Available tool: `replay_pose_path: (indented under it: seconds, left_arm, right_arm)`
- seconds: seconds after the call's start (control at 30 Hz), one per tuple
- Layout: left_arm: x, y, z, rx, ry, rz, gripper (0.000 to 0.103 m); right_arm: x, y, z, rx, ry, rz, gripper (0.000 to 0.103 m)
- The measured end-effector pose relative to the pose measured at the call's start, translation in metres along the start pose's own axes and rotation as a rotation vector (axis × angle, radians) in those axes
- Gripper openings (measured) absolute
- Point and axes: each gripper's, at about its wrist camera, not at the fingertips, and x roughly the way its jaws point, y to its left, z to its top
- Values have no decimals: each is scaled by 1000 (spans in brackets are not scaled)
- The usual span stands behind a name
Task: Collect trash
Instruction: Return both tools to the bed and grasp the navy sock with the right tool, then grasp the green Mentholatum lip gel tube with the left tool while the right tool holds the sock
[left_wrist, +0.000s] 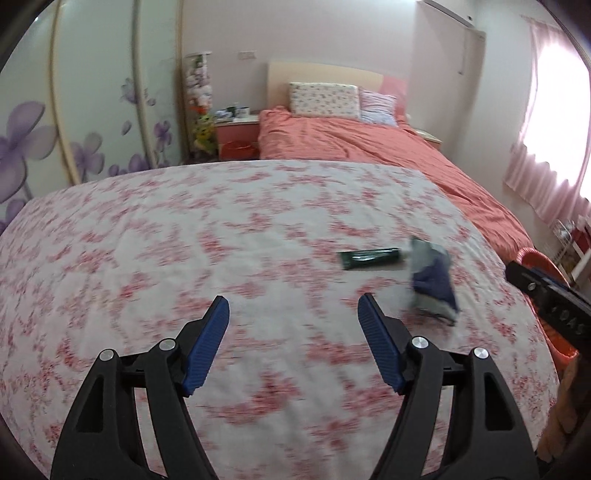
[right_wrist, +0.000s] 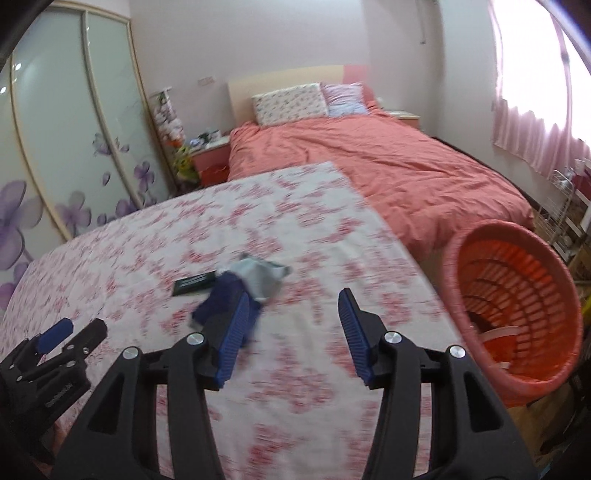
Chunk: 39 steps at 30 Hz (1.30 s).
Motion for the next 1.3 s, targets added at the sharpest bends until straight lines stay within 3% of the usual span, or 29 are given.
replay_pose_path:
  seconds: [0.27,0.47,0.57,0.7,0.83,1.0,1.13,1.3]
  left_arm:
    - [1,38,-1,-57,7,31,71]
    - [2,43,-2,-66,11,30,71]
    - [4,38,-3,-50,15,18,71]
    - [16,21,2,-6,32,-9,72]
    - [36,-2,12,24,54,-51,72]
    - [71,-35,34,67,73,-74,72]
    - [95,-50,47,106,69,-31,72]
    - [123,-47,47,131,131,21,72]
  right_arm:
    - [42,43,6,-39,74,-19,50]
    - [70,52,4,-59,141,-78,50]
    - [71,39,-2,-40,155,-85,47]
    - [61,16,-3,-24,141,-93,29]
    - [51,-7,-6,-15,121,-124,20]
    - [38,-31,-7,19,102,-121,18]
    - [32,-43,-6,32,89,-107,18]
    - [30,-53,-6,44,84,-94,18]
